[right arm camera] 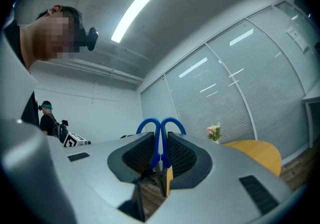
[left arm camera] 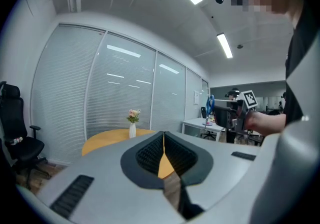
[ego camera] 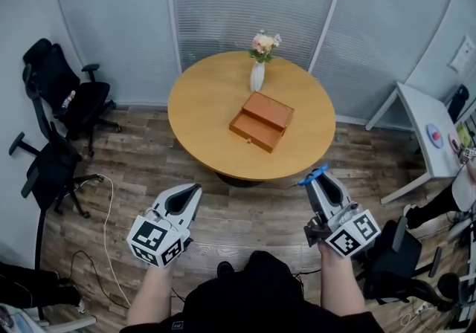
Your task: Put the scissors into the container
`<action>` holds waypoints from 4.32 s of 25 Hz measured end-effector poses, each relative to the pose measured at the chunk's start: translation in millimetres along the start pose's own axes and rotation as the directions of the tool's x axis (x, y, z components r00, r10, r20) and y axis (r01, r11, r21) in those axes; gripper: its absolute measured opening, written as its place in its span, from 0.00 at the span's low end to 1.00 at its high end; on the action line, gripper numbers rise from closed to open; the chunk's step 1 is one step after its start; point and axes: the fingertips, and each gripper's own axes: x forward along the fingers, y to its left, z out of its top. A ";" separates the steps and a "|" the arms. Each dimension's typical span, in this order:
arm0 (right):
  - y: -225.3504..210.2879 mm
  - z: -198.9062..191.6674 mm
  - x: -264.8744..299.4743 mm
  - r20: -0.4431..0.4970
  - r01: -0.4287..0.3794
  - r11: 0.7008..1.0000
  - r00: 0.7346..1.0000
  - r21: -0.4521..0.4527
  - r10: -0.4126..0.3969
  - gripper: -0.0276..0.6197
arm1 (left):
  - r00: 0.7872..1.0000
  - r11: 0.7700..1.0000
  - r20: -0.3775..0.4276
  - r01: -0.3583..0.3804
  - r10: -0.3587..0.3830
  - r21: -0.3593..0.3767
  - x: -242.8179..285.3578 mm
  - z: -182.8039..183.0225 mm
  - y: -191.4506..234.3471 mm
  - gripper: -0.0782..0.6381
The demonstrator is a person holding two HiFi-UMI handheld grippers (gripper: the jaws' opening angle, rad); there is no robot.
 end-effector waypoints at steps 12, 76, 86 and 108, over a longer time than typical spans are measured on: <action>-115.1 -24.8 95.4 -0.044 -0.005 0.998 0.999 0.058 0.008 0.19 | 0.999 1.000 -0.039 -0.031 0.031 -0.006 114.7 6.3 76.0 0.13; -297.9 -400.5 346.2 -0.892 -0.093 0.970 0.420 -0.225 -0.167 0.19 | 0.985 0.985 -0.173 -0.051 0.023 -0.162 264.4 -69.6 266.2 0.13; -317.2 -438.5 328.3 -0.936 -0.047 0.972 0.283 -0.231 -0.209 0.20 | 0.984 0.983 -0.175 -0.061 0.030 -0.174 251.3 -74.2 278.8 0.13; -311.9 -216.7 330.1 -0.622 0.105 0.972 0.752 -0.212 -0.217 0.19 | 0.990 0.993 -0.081 0.111 -0.113 -0.029 322.3 12.6 234.2 0.13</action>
